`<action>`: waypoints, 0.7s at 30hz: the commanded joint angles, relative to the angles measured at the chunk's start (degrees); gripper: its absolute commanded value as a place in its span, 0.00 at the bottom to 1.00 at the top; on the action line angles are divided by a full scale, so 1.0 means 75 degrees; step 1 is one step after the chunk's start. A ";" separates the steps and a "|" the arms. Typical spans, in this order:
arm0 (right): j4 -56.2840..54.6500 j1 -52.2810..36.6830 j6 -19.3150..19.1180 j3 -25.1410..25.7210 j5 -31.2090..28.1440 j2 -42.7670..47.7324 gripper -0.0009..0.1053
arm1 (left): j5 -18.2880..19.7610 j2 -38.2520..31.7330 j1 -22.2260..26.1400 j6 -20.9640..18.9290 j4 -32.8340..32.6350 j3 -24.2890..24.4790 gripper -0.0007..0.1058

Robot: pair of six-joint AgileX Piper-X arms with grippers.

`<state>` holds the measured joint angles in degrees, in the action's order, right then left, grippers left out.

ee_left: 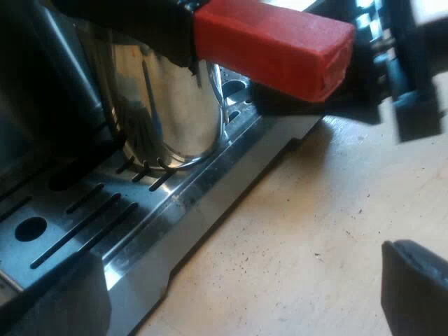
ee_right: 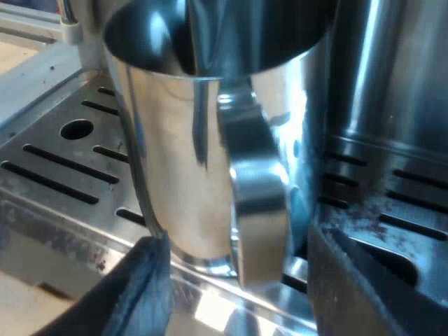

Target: Place mug into machine

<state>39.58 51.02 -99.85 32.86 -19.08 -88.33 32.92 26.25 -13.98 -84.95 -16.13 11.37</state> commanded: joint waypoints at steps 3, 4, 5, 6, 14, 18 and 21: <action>0.0297 -0.0103 -0.0024 0.0518 -0.0051 -0.0525 0.46 | 0.0105 0.0002 -0.0043 -0.0012 0.0097 0.0018 0.76; 0.0297 -0.0115 -0.0024 0.0681 -0.0051 -0.0676 0.46 | 0.0105 0.0002 -0.0043 -0.0012 0.0097 0.0018 0.76; 0.0297 -0.0112 -0.0024 0.0848 -0.0051 -0.0821 0.46 | 0.0105 0.0002 -0.0043 -0.0012 0.0097 0.0018 0.76; 0.0297 -0.0112 -0.0024 0.0933 -0.0051 -0.0889 0.46 | 0.0105 0.0002 -0.0043 -0.0012 0.0097 0.0018 0.76; 0.0297 -0.0112 -0.0024 0.1754 0.0141 -0.1471 0.46 | 0.0105 0.0002 -0.0043 -0.0012 0.0097 0.0018 0.76; 0.0288 -0.0112 -0.0024 0.1840 0.0170 -0.1485 0.46 | 0.0105 0.0002 -0.0043 -0.0012 0.0097 0.0018 0.76; 0.0288 -0.0112 -0.0024 0.1846 0.0184 -0.1485 0.46 | 0.0105 0.0002 -0.0043 -0.0012 0.0097 0.0018 0.76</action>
<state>40.95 50.41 -99.82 46.35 -18.28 -99.55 32.92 26.25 -13.98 -84.95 -16.13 11.37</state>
